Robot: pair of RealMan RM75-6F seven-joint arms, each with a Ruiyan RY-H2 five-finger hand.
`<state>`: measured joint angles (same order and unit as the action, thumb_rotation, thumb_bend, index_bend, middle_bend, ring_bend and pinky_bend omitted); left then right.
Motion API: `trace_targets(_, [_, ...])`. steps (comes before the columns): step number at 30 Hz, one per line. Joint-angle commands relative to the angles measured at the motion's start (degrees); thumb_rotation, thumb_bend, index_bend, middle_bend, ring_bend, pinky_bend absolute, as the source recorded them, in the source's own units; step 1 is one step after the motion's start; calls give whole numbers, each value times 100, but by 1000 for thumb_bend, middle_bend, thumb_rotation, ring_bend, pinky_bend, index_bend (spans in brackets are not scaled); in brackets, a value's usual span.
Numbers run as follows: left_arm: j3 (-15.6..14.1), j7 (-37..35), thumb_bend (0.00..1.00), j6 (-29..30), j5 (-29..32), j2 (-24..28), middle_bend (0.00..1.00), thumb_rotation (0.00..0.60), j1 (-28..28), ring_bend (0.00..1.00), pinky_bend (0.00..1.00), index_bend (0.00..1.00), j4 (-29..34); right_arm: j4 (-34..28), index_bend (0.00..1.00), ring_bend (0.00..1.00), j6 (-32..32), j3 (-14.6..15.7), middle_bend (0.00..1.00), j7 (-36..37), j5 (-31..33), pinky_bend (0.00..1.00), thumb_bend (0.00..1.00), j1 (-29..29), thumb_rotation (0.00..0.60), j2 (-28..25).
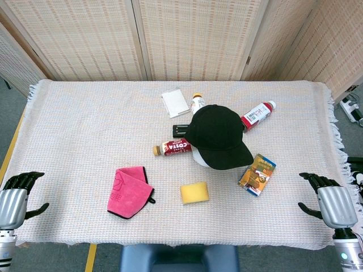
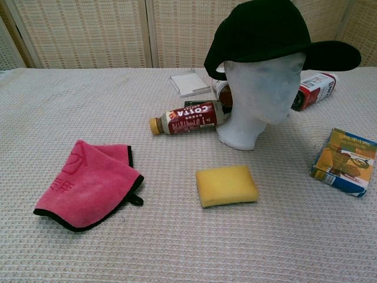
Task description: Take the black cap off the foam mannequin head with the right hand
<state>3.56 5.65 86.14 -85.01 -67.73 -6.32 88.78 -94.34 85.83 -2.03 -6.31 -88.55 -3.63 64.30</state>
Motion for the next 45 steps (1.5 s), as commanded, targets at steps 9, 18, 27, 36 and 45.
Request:
trace_targets(9, [-24, -169, 114, 24, -46, 67, 286, 600, 30, 231, 248, 281, 14, -117, 304, 638, 206, -161, 372, -81, -417, 763, 0, -181, 600, 66])
trace_targets(18, [-47, -282, 114, -12, -89, 105, 287, 600, 20, 232, 248, 281, 50, -495, 299, 781, -239, -611, 373, -373, -434, 913, 3, -820, 600, 145])
trace_targets(27, [-62, -312, 114, -69, -36, 171, 288, 600, 33, 238, 248, 288, 122, -542, 317, 790, -753, -921, 372, -602, -226, 920, 88, -1436, 600, 605])
trace_targets(36, [-57, -360, 114, -131, 5, 185, 288, 600, 19, 241, 248, 302, 131, -124, 438, 823, -907, -1069, 445, -524, -83, 965, 272, -1852, 600, 1288])
trace_targets(45, [-70, -406, 114, -186, 30, 179, 288, 600, 13, 242, 247, 318, 113, 428, 699, 892, -495, -1163, 616, -154, -271, 1000, 487, -2017, 600, 1820])
